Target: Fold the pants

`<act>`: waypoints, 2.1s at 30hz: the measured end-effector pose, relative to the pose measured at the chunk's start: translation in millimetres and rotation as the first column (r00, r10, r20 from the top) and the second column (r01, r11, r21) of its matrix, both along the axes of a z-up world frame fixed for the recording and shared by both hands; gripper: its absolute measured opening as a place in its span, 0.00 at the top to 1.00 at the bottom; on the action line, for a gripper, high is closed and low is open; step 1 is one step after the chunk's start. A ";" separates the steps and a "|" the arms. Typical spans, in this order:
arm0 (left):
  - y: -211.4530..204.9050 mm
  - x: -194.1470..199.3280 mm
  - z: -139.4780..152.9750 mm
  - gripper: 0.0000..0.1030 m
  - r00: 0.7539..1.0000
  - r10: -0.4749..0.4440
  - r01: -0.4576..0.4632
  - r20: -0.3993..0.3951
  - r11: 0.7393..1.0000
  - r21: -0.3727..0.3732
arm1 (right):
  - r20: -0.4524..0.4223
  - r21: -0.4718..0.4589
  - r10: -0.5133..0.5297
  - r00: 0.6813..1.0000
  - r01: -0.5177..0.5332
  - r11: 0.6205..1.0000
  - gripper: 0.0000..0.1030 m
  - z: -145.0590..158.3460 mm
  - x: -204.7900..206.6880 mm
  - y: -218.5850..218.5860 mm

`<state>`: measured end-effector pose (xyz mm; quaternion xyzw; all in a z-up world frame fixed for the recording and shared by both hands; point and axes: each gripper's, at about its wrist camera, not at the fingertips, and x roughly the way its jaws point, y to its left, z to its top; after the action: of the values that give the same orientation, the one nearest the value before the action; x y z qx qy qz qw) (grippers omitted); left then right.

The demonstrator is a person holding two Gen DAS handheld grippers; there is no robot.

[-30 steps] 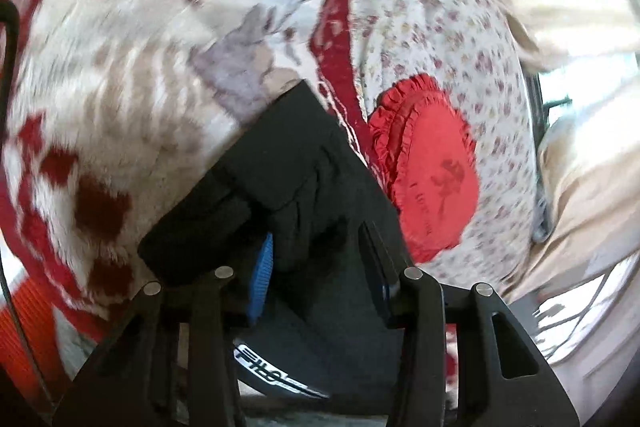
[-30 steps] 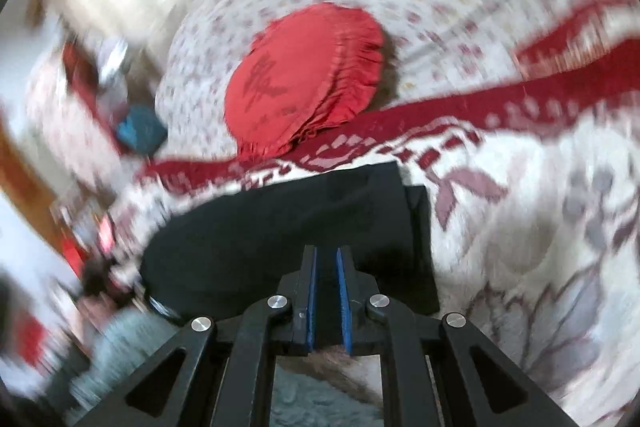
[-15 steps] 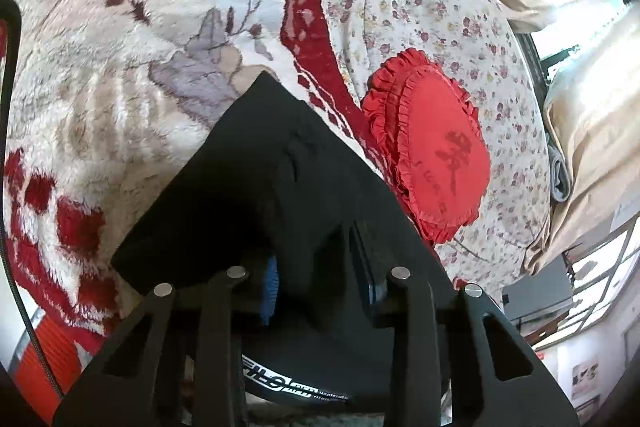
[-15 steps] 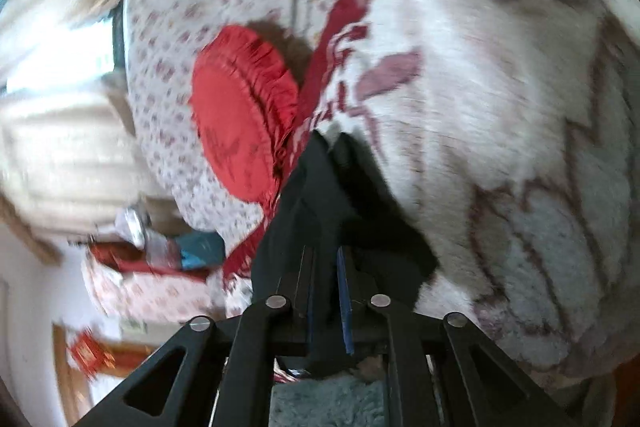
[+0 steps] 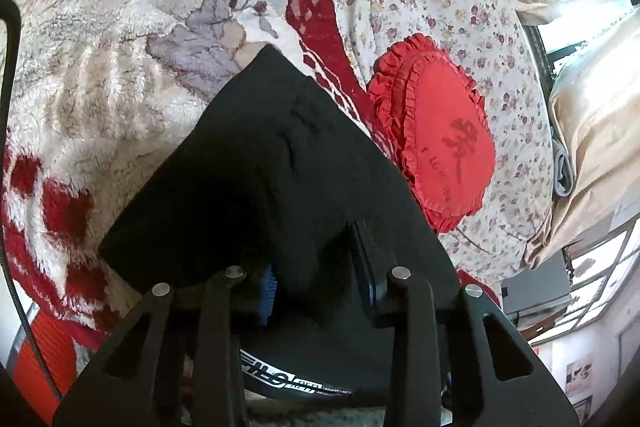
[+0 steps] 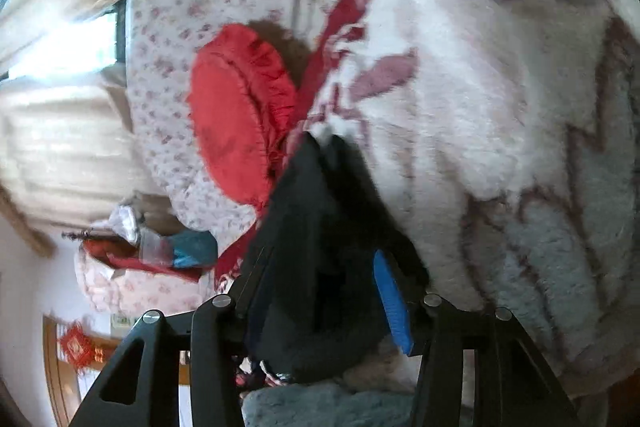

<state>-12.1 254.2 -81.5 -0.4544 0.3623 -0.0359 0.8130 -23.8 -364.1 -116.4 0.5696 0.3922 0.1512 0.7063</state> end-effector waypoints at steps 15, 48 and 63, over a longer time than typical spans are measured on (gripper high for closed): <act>3.3 -35.9 33.2 0.94 0.999 0.007 -0.006 0.050 1.000 -0.023 | 0.113 -0.153 0.086 0.990 -0.069 0.986 0.94 38.4 1.4 2.4; -13.8 -34.4 62.9 0.80 0.999 0.033 -0.041 0.024 0.818 0.573 | 0.118 -0.795 0.313 0.942 -0.099 0.598 0.91 95.5 10.7 46.8; -24.2 69.4 17.6 0.78 0.988 -0.062 0.135 -0.143 0.801 0.584 | -0.070 -0.864 0.383 0.921 -0.248 0.439 0.90 60.9 78.1 92.3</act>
<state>57.3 230.0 -63.9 -0.1603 0.4257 0.0630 0.8883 54.3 -271.9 -55.5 0.0481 0.4647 0.1038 0.8780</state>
